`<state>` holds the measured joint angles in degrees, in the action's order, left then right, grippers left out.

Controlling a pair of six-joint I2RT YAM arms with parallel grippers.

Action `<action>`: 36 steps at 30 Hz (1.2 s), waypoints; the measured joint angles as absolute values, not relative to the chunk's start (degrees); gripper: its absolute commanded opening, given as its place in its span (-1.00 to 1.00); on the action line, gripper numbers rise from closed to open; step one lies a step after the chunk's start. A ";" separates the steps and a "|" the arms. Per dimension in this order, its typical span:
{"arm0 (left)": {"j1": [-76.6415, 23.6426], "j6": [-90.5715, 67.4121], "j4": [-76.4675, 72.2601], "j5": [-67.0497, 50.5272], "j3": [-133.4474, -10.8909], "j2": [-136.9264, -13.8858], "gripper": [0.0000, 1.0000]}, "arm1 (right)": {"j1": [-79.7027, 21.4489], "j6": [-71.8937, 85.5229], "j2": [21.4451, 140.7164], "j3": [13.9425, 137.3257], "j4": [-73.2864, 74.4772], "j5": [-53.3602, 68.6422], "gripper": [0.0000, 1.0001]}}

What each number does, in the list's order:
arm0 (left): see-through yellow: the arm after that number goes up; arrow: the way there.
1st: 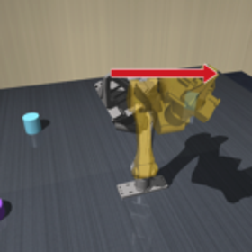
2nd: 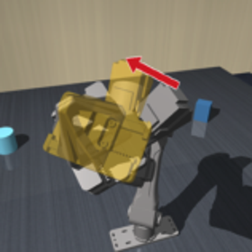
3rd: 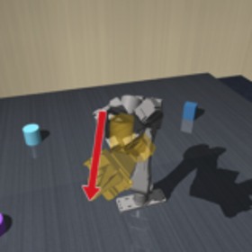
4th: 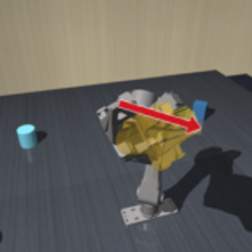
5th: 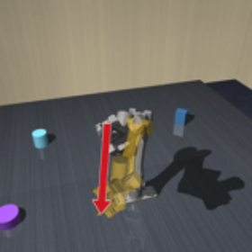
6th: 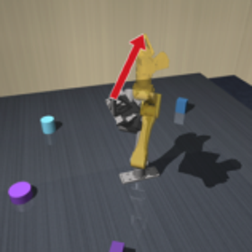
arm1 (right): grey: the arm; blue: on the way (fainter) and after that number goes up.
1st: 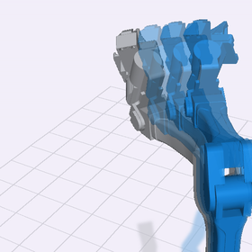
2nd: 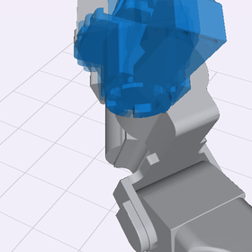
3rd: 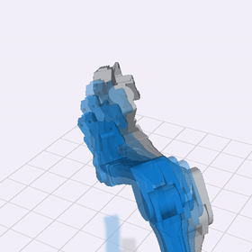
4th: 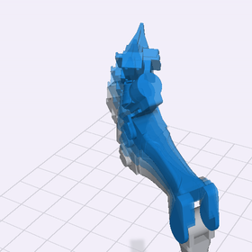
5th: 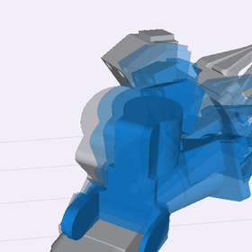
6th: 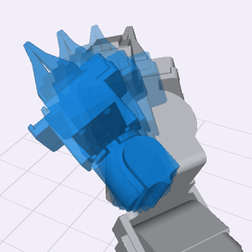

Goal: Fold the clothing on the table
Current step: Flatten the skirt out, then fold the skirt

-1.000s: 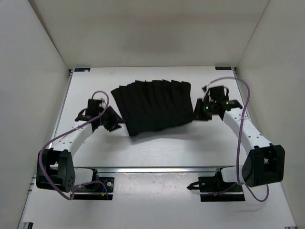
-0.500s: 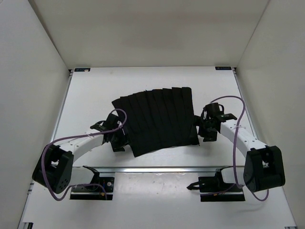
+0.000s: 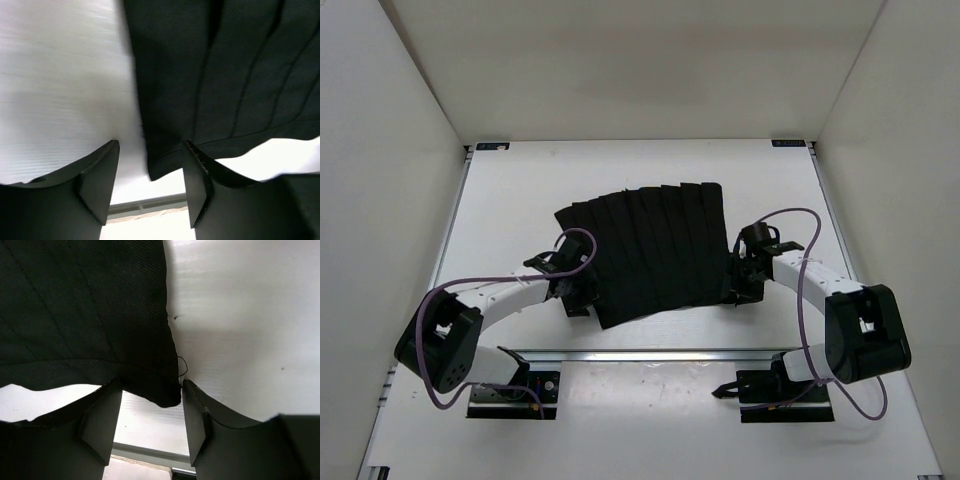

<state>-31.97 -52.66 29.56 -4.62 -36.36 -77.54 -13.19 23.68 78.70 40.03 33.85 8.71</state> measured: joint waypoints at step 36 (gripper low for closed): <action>-15.81 -43.48 48.05 -18.55 -38.70 -60.95 -1.00 | -19.59 25.76 59.00 48.69 54.26 21.06 -1.00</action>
